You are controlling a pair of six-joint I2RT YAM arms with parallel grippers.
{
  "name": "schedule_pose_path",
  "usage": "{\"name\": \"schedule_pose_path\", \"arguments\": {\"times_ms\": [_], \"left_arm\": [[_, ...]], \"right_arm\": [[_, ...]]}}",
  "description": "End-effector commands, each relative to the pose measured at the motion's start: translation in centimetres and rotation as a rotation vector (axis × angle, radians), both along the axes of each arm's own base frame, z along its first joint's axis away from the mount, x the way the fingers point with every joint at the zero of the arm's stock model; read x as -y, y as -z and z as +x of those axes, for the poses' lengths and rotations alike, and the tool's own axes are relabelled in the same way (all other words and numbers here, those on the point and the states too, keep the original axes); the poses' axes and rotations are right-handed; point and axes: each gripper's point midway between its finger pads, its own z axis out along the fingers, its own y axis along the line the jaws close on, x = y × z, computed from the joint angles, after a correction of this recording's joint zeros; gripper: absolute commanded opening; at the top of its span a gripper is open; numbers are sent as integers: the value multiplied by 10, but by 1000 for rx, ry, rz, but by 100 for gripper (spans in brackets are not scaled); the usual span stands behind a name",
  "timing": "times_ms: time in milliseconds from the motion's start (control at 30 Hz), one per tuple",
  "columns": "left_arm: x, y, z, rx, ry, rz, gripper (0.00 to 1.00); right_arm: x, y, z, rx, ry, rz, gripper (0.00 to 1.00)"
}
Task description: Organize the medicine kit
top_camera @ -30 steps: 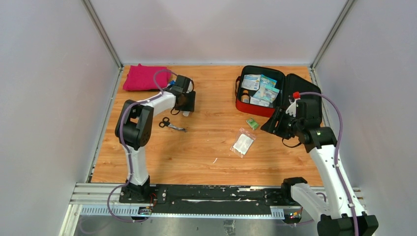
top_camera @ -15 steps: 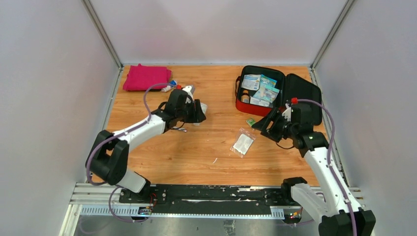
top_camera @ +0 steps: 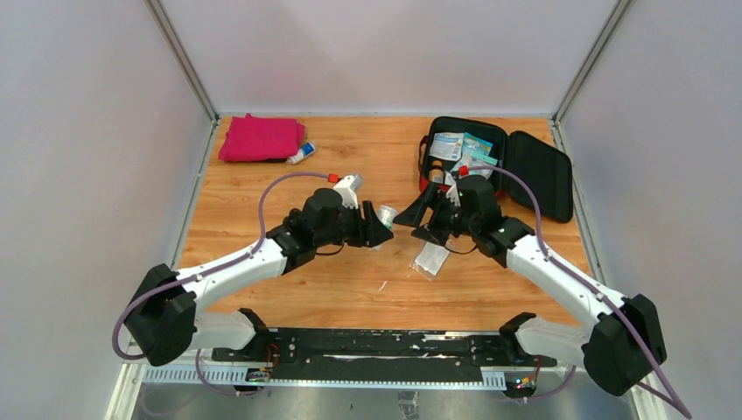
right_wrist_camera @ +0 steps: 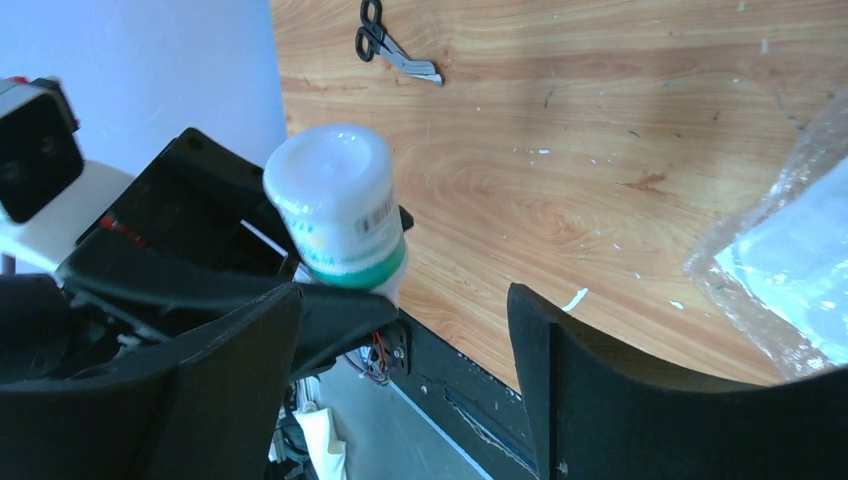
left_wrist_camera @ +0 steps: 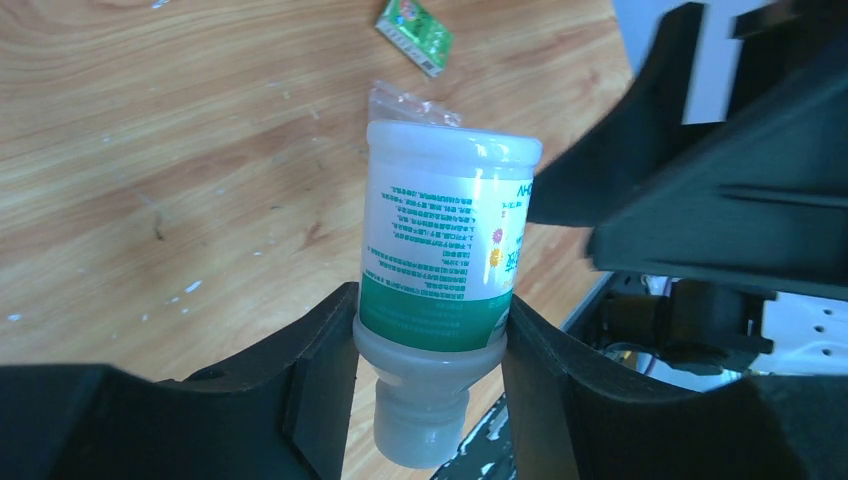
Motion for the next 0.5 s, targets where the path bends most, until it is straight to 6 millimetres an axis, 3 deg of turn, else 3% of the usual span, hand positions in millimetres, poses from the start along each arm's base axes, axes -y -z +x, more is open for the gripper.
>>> {"name": "schedule_pose_path", "arguments": {"times_ms": [0, 467], "left_arm": [[12, -27, -2, 60, 18, -75, 45], [26, -23, -14, 49, 59, -67, 44]], "right_arm": [[-18, -18, 8, 56, -1, 44, 79], [-28, -8, 13, 42, -25, 29, 61]]}}
